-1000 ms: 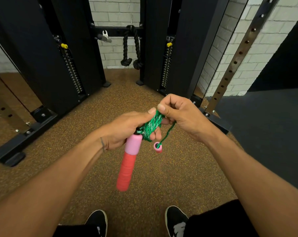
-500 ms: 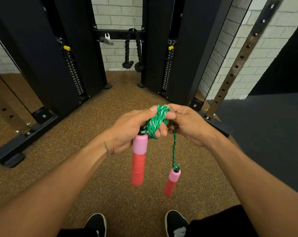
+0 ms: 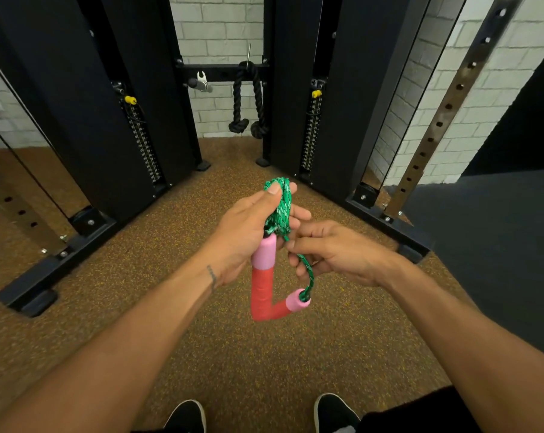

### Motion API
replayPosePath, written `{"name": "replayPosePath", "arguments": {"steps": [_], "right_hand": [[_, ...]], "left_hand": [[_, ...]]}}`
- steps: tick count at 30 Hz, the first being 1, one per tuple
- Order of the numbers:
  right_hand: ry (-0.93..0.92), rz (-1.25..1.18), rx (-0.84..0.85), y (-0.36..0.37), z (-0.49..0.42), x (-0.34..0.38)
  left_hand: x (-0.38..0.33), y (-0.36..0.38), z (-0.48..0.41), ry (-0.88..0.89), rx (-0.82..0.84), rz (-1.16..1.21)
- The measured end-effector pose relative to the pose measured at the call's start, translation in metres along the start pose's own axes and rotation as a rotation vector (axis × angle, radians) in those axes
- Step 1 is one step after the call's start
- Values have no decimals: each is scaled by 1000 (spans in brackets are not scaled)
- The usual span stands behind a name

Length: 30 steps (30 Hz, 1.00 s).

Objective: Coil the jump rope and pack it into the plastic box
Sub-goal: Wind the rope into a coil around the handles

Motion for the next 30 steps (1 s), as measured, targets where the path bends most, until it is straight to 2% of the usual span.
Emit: {"name": "replayPosePath", "arguments": {"steps": [7, 11, 13, 16, 18, 20, 22, 24, 30], "right_hand": [[-42, 222, 57, 9, 7, 6], [-185, 293, 28, 10, 21, 25], [-272, 290, -29, 3, 25, 32], [-336, 216, -46, -2, 28, 34], [-355, 193, -72, -4, 27, 32], [-394, 220, -183, -10, 26, 32], [-436, 226, -278, -18, 25, 34], [-439, 172, -296, -24, 24, 33], [-307, 145, -153, -23, 24, 29]], "left_hand": [[2, -9, -2, -8, -89, -89], [10, -14, -1, 8, -27, -649], [16, -14, -1, -34, 55, -734], [23, 1, 5, -140, 193, -529], [23, 8, 8, -217, 190, -305], [21, 9, 9, -242, 187, -181], [18, 11, 10, -245, 215, -136], [18, 14, 12, -255, 256, -134], [21, 18, 18, -285, 431, -85]]}}
Point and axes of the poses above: each hand's wrist, its own z-axis away from the middle knuckle, its own y-axis out of the palm, x = y × z, the point moved 6 cm from there along -z, towards the middle knuckle, and after that the axes turned 5 degrees about y, right-handed, at the moved point
